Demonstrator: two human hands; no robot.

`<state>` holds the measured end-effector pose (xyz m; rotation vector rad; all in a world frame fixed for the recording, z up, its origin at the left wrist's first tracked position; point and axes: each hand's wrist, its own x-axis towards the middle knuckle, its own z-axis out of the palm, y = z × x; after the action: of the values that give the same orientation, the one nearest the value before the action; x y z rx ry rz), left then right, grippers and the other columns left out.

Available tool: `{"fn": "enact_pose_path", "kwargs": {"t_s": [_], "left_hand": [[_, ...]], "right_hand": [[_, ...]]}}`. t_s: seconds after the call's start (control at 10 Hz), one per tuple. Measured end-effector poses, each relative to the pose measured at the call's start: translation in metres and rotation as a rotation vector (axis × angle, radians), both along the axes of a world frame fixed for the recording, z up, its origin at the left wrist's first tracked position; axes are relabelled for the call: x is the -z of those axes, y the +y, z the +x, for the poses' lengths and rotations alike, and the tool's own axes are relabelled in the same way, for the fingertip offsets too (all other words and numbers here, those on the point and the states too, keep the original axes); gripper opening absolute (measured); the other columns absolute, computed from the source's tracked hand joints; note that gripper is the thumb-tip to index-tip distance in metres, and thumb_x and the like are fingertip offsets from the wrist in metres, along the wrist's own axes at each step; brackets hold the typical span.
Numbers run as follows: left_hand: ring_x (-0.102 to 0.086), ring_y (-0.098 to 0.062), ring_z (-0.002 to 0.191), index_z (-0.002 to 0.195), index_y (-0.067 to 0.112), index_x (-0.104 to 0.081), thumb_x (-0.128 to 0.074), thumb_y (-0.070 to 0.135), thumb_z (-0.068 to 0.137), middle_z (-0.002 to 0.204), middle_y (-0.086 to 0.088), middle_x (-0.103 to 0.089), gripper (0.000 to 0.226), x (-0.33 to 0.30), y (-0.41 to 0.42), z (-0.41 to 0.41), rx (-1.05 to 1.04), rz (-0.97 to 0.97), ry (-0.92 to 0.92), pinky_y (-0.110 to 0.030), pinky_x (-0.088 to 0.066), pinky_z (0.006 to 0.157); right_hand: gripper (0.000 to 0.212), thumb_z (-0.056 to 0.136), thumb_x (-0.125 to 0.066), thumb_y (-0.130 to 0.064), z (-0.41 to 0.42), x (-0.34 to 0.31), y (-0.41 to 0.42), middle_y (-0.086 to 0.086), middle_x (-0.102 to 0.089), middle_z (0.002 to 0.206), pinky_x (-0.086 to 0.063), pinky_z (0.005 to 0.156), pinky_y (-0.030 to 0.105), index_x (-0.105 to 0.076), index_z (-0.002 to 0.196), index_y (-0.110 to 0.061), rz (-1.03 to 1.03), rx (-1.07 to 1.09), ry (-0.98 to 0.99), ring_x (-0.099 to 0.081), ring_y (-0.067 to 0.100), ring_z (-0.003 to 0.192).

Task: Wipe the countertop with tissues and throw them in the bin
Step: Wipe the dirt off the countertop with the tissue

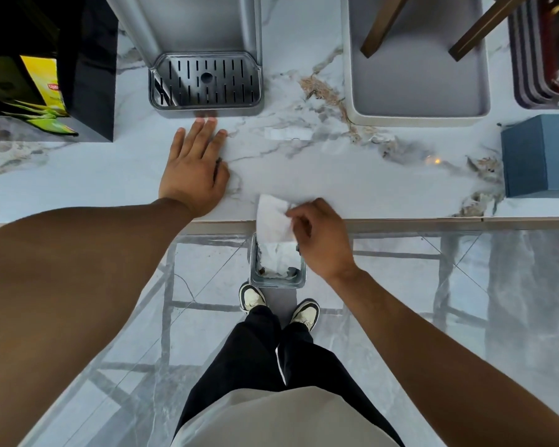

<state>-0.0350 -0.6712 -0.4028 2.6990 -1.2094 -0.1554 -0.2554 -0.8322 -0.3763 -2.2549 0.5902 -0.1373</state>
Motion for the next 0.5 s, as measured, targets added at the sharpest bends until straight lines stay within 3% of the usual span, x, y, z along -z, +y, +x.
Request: {"fn": "enact_pose_path", "kwargs": {"t_s": [0.1,0.3,0.5], "left_hand": [[-0.013,-0.028,0.154,0.153,0.011,-0.031,-0.03,0.034,0.099,0.165,-0.012,-0.021,0.059,-0.001,0.0,0.001,0.001,-0.001,0.004,-0.049,-0.007,0.125],[-0.011,-0.028,0.155,0.154,0.011,-0.031,-0.03,0.036,0.099,0.165,-0.012,-0.022,0.06,-0.002,0.001,0.002,0.009,0.018,-0.002,-0.049,-0.007,0.125],[-0.011,-0.027,0.155,0.154,0.011,-0.03,-0.029,0.037,0.099,0.165,-0.011,-0.021,0.061,-0.001,0.001,0.001,0.005,0.025,0.004,-0.048,-0.006,0.126]], "right_hand": [[0.017,0.087,-0.064,-0.004,0.0,-0.003,0.011,-0.004,-0.054,0.087,-0.04,0.066,0.014,-0.074,0.095,-0.015,0.076,-0.089,-0.01,-0.049,0.001,0.06],[0.016,0.091,-0.06,-0.012,0.042,-0.01,-0.004,-0.001,-0.055,0.089,-0.051,0.07,0.025,-0.072,0.099,-0.018,0.014,0.082,-0.145,-0.056,0.011,0.065],[0.016,0.09,-0.06,-0.01,0.075,-0.005,-0.023,0.007,-0.058,0.091,-0.052,0.079,0.038,-0.072,0.1,-0.013,-0.098,-0.011,-0.086,-0.06,0.023,0.078]]}}
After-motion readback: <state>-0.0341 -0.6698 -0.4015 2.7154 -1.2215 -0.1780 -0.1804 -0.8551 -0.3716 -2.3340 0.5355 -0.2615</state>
